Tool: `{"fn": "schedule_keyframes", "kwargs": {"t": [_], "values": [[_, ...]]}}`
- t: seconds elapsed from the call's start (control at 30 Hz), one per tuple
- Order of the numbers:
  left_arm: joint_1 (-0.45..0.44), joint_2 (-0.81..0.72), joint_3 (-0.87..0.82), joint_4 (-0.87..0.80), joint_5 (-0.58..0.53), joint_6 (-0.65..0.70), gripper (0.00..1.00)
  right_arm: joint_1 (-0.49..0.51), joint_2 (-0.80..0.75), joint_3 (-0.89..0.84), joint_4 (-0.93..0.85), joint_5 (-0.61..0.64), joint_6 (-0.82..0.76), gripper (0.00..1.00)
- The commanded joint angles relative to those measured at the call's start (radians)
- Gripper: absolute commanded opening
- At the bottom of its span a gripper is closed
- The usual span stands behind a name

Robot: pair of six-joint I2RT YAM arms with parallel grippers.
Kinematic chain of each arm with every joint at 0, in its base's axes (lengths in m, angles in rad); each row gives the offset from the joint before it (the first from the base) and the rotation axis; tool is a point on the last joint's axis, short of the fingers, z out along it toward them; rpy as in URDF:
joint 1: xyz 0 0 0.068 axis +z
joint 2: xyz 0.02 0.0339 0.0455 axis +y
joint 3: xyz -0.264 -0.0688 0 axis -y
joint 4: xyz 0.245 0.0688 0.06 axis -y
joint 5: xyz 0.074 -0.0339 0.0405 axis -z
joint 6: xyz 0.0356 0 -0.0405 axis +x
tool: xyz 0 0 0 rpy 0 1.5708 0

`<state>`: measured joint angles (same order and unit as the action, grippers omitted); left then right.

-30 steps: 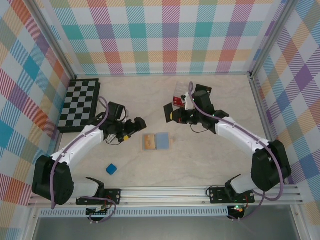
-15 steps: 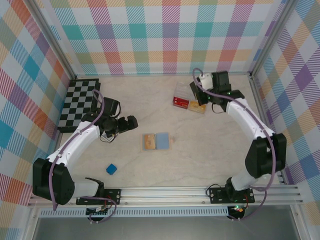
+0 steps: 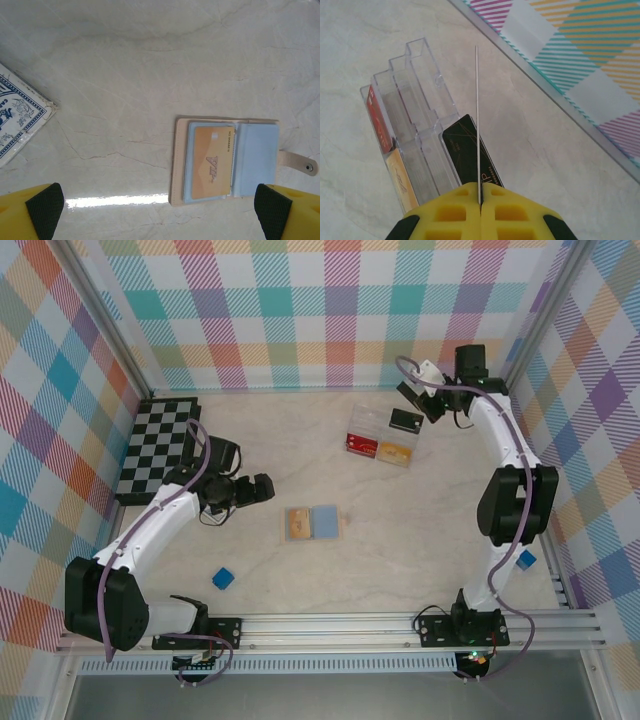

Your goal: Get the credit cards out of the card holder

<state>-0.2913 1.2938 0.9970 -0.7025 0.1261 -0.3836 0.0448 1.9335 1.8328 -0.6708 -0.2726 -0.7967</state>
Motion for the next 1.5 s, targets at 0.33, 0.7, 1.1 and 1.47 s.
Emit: {"fn": "schedule_keyframes", "kwargs": {"t": [0.33, 0.7, 1.1, 1.47], "values": [[0.015, -0.007, -0.014, 0.009, 0.026, 0.048, 1.0, -0.019, 0.177, 0.216, -0.232, -0.033, -0.408, 0.0], [0.015, 0.03, -0.003, 0.013, 0.033, 0.047, 1.0, -0.031, 0.23, 0.24, -0.27, 0.0, -0.43, 0.0], [0.015, 0.047, -0.005, -0.004, 0.027, 0.048, 1.0, -0.03, 0.28, 0.271, -0.27, 0.013, -0.414, 0.05], [0.015, 0.059, -0.007, 0.001, 0.035, 0.048, 1.0, -0.022, 0.294, 0.296, -0.27, 0.01, -0.386, 0.16]]}}
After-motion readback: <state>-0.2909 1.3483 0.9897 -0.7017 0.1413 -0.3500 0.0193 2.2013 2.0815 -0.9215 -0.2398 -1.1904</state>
